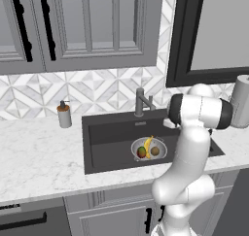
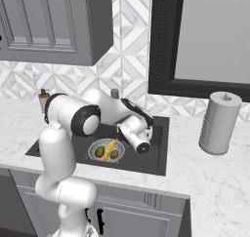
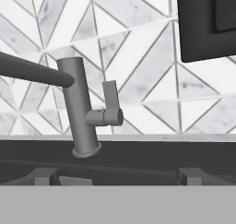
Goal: Put the colander in the sink, put the kiwi, banana, mango in the colander, and turn on the sink faucet and pour water over the colander.
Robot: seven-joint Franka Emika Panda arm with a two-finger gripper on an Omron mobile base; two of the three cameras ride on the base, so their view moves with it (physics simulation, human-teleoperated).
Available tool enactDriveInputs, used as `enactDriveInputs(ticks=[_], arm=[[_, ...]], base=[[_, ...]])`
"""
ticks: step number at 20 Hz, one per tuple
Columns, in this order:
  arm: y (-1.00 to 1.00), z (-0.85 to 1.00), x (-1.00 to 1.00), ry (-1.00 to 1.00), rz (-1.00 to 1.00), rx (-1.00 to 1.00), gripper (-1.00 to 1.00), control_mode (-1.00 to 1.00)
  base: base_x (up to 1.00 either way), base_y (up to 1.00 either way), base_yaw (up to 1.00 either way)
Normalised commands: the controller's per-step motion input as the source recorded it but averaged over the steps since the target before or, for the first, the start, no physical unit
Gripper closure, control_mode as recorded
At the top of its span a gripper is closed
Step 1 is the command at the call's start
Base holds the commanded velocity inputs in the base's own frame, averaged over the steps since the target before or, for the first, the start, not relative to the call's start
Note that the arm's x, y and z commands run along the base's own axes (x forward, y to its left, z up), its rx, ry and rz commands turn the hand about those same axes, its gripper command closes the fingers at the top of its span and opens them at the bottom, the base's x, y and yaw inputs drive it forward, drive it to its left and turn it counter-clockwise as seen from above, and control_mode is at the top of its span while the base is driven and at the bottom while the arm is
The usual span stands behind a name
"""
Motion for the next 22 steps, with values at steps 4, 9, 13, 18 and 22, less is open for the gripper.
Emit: enactDriveInputs(ticks=[4, 9, 13, 18, 22], arm=[[0.0, 0.12, 0.42, -0.04, -0.02, 0.07, -1.0, -1.0], [0.0, 0.13, 0.39, -0.01, 0.0, 0.05, -1.0, -1.0], [0.02, 0.07, 0.37, 0.0, 0.0, 0.0, -1.0, -1.0], [0.16, 0.09, 0.35, 0.0, -0.01, 0.0, -1.0, -1.0], [0.03, 0.02, 0.17, 0.0, 0.0, 0.0, -1.0, -1.0]], base=[[0.0, 0.0, 0.0], [0.0, 0.0, 0.0], [0.0, 0.0, 0.0], [0.0, 0.0, 0.0], [0.0, 0.0, 0.0]])
